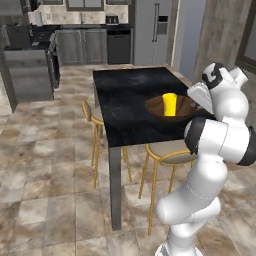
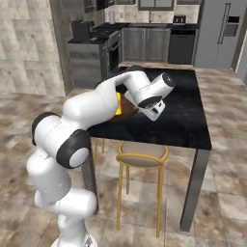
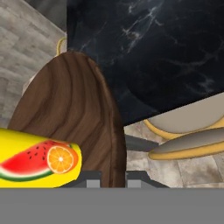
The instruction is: Place the cup inside the bowl on the dining table and move the bowl to any counter.
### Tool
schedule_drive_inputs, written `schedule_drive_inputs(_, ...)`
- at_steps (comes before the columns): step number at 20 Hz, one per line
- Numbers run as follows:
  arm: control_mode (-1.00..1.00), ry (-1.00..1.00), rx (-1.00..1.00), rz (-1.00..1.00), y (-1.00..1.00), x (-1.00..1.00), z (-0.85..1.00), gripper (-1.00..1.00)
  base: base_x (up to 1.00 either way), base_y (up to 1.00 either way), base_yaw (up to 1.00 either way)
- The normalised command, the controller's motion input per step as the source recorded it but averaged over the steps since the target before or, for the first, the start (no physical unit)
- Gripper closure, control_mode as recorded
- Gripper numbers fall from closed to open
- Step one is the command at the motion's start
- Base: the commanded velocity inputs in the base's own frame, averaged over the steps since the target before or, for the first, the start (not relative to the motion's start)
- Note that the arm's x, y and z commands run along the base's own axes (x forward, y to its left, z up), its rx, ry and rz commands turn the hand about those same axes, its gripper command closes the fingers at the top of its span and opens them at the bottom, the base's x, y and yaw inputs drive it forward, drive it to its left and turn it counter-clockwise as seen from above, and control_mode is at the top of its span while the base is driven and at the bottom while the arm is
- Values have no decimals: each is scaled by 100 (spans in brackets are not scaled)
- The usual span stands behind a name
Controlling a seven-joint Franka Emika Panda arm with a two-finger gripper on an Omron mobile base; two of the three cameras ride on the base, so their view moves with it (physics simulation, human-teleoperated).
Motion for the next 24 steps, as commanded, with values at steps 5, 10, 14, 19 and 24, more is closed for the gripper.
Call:
schedule_drive_inputs(5,100,0,0,0,0,0,0,100,-35,55,0)
schedule_drive_inputs(10,100,0,0,0,0,0,0,100,-37,61,0)
schedule_drive_inputs(14,100,0,0,0,0,0,0,100,-34,65,0)
schedule_drive_inputs(19,100,0,0,0,0,0,0,100,-27,70,0)
schedule_drive_inputs(24,100,0,0,0,0,0,0,100,-16,70,0)
